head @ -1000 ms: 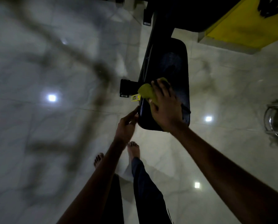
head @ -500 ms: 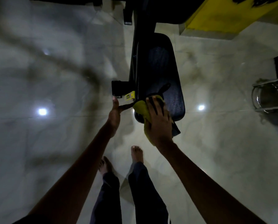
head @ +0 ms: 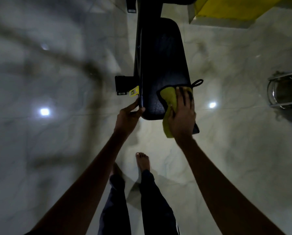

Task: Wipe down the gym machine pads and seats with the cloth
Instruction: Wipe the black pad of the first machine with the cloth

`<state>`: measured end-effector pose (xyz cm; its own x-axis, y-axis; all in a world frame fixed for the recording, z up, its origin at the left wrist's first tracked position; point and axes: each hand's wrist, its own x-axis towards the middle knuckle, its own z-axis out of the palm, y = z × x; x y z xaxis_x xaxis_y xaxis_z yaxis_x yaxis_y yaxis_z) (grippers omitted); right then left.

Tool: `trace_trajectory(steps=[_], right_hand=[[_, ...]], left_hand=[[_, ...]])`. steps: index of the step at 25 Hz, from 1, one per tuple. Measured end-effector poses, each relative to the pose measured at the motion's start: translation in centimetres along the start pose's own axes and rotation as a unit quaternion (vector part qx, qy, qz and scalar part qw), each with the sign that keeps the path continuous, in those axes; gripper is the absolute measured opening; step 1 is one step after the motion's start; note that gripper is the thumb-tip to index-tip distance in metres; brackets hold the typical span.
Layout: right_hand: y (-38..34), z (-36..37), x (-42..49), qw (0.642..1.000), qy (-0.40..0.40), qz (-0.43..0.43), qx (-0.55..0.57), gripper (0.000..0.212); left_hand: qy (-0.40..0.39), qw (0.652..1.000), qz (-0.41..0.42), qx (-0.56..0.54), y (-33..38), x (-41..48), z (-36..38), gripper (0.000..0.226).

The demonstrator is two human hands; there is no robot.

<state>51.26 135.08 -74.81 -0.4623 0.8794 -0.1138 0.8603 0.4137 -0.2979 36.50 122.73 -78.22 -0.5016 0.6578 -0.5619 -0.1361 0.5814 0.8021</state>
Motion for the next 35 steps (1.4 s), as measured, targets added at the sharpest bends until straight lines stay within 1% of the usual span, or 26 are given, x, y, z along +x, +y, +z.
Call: trace_trajectory(steps=[2,3,4,5,7,8,9,10,11,12,13,14,16,17,20,23,24,25,27,28,30,32,33,35], right_hand=[[1.1,-0.3,-1.5,0.998,-0.031,-0.062,-0.012,0.069],[2.0,-0.6,-0.6,0.997,-0.034,-0.073,-0.005,0.068],[2.6,-0.8,0.5,0.998,-0.021,-0.052,0.013,0.067],[2.8,-0.9,1.7,0.999,0.0,-0.006,0.042,0.068],[2.2,-0.6,2.3,0.99,0.055,0.073,0.107,0.069],[1.8,-0.2,1.4,0.985,0.078,0.088,0.129,0.069],[1.4,0.4,-0.2,0.98,0.089,0.092,0.15,0.069],[1.2,0.9,-1.8,0.977,0.093,0.087,0.169,0.068],[1.4,1.1,-2.8,0.975,0.097,0.075,0.188,0.066],[1.9,1.2,-3.0,0.97,0.105,0.072,0.207,0.063],[2.4,1.4,-2.4,0.963,0.115,0.083,0.229,0.06],[2.6,1.4,-1.6,0.953,0.122,0.119,0.251,0.057],[2.6,1.8,-0.5,0.919,0.139,0.205,0.307,0.056],[2.5,1.9,-0.3,0.901,0.157,0.232,0.332,0.057],[-0.2,2.8,-1.9,0.87,0.218,0.266,0.352,0.057],[-3.9,5.4,-4.8,0.854,0.254,0.267,0.367,0.06],[-4.9,6.4,-5.9,0.842,0.264,0.27,0.385,0.061],[-6.0,7.3,-7.0,0.826,0.266,0.275,0.414,0.061],[-8.0,8.4,-8.6,0.795,0.255,0.295,0.465,0.059],[-8.5,8.5,-8.8,0.779,0.254,0.31,0.482,0.057],[-7.6,7.8,-7.7,0.75,0.271,0.337,0.5,0.053],[-5.1,6.4,-5.3,0.716,0.289,0.377,0.512,0.049],[-3.8,6.0,-4.3,0.705,0.294,0.392,0.513,0.047],[-3.5,6.2,-3.9,0.707,0.286,0.407,0.503,0.048]], left_hand=[[0.024,1.0,-0.005,0.006,0.5,-0.1,0.2,0.051],[0.029,0.999,0.001,0.021,0.7,0.1,0.2,0.052],[0.029,0.999,0.014,0.037,0.8,0.2,0.4,0.053],[0.03,0.998,0.032,0.051,0.6,0.3,0.5,0.056],[0.045,0.989,0.099,0.099,0.5,0.4,0.4,0.063],[0.053,0.977,0.152,0.137,0.5,0.4,0.5,0.065],[0.056,0.956,0.214,0.192,0.3,0.6,0.5,0.065],[0.051,0.921,0.282,0.262,0.0,0.8,0.6,0.065],[0.047,0.88,0.345,0.324,-0.4,1.4,0.6,0.065],[0.044,0.854,0.382,0.352,-0.6,2.0,0.5,0.064],[0.041,0.845,0.398,0.356,-0.5,2.6,0.3,0.06],[0.045,0.841,0.408,0.353,-0.3,3.1,0.0,0.055],[0.049,0.827,0.437,0.35,-0.4,3.8,-1.1,0.046],[0.04,0.819,0.454,0.349,-0.4,4.0,-1.5,0.042],[-0.009,0.802,0.468,0.372,1.3,4.7,-2.8,0.037],[-0.059,0.742,0.523,0.415,3.2,6.5,-4.3,0.034],[-0.095,0.739,0.522,0.416,4.0,6.9,-4.5,0.033],[-0.129,0.745,0.504,0.418,4.9,7.1,-4.6,0.034],[-0.19,0.749,0.445,0.454,6.5,7.8,-4.7,0.046],[-0.202,0.738,0.433,0.477,6.9,8.2,-4.7,0.055],[-0.204,0.714,0.447,0.499,7.4,8.7,-4.5,0.065],[-0.198,0.701,0.461,0.506,7.4,8.9,-4.6,0.065],[-0.199,0.704,0.458,0.506,7.4,8.8,-4.4,0.063],[-0.193,0.719,0.437,0.505,7.1,8.6,-4.4,0.063]])
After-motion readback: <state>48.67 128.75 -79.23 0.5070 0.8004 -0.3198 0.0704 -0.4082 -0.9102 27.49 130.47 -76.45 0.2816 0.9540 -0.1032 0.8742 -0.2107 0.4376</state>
